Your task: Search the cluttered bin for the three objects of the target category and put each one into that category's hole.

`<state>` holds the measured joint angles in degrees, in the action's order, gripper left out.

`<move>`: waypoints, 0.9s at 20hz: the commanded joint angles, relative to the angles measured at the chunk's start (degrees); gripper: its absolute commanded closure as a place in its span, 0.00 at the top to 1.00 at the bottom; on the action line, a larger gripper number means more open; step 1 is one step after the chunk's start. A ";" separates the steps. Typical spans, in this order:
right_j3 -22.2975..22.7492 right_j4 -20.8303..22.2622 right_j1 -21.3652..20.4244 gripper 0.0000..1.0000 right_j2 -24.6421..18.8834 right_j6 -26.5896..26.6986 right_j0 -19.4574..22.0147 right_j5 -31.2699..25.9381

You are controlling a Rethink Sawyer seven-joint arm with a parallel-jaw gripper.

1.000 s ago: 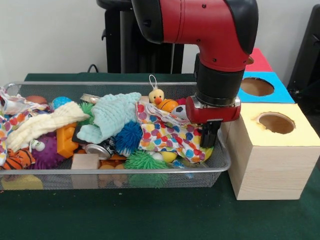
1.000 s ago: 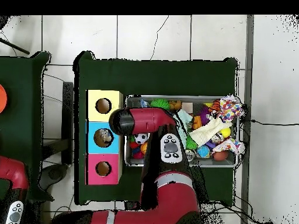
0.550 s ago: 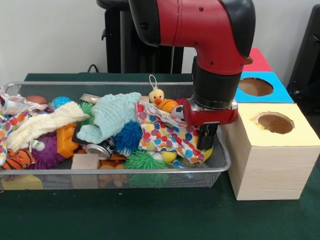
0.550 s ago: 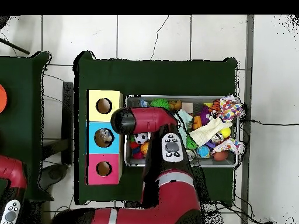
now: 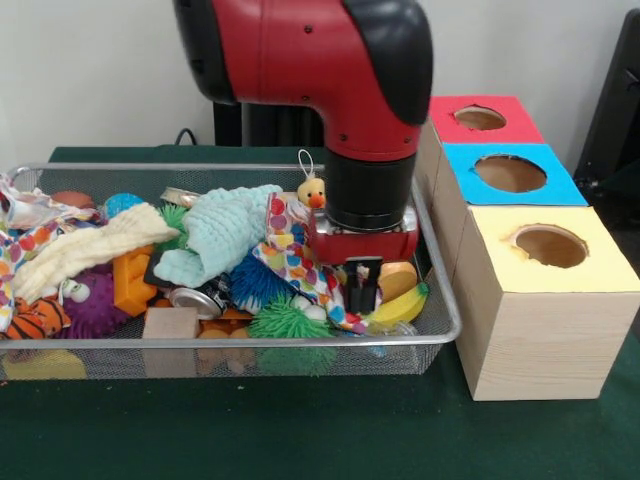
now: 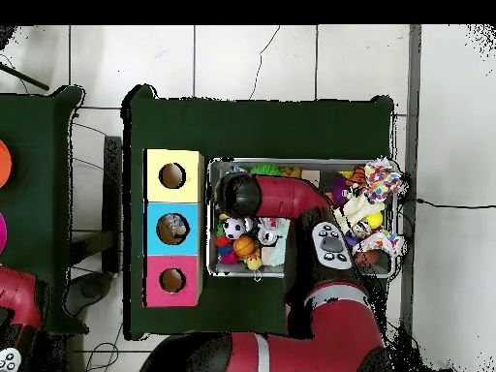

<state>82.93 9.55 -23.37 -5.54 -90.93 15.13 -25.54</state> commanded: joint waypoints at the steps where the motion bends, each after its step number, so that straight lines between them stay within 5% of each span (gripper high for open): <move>1: 3.41 3.03 0.65 0.00 -5.26 -0.82 1.33 2.11; 18: 3.02 2.45 0.27 0.00 -2.07 -4.79 -2.98 2.57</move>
<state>83.40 9.55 -23.65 -5.56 -90.93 12.33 -25.19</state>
